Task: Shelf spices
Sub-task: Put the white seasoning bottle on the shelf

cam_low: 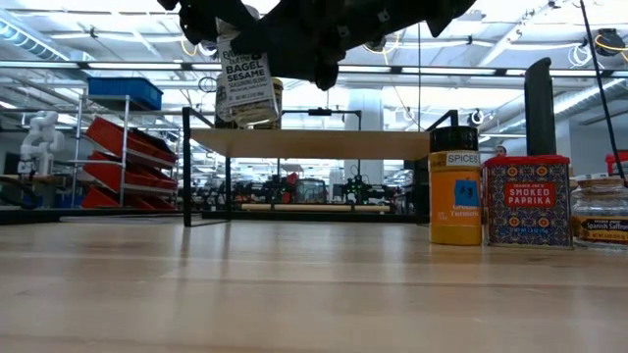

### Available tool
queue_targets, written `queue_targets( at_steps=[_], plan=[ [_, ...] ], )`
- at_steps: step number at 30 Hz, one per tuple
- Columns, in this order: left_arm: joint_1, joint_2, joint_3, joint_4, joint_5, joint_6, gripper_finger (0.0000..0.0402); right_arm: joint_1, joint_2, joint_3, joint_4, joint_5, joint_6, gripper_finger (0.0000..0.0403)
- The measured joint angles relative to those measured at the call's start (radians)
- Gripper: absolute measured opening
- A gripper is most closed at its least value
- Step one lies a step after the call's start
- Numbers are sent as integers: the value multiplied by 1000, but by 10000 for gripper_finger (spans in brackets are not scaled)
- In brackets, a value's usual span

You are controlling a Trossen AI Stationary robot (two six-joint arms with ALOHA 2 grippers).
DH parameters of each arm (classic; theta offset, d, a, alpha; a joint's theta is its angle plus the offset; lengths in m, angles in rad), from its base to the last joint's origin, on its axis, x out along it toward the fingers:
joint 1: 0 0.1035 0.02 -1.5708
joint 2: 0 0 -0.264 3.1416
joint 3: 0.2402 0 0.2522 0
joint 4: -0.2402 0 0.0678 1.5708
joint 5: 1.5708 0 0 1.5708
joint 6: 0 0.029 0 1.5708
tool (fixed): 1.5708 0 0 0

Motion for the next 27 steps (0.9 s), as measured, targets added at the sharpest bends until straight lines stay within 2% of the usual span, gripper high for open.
queue_targets(
  at_steps=[9,12,21,27],
  plan=[
    [0,0,0,4,-9,-6,223,0,0,0,0,0,-4,189],
    [-2,1,0,30,-35,-5,247,0,-1,0,1,0,-3,186],
    [0,0,9,107,-46,27,353,0,-3,0,-5,-1,-4,186],
    [-16,-45,60,80,-69,55,382,-11,-28,0,-16,-1,-6,189]
  ],
)
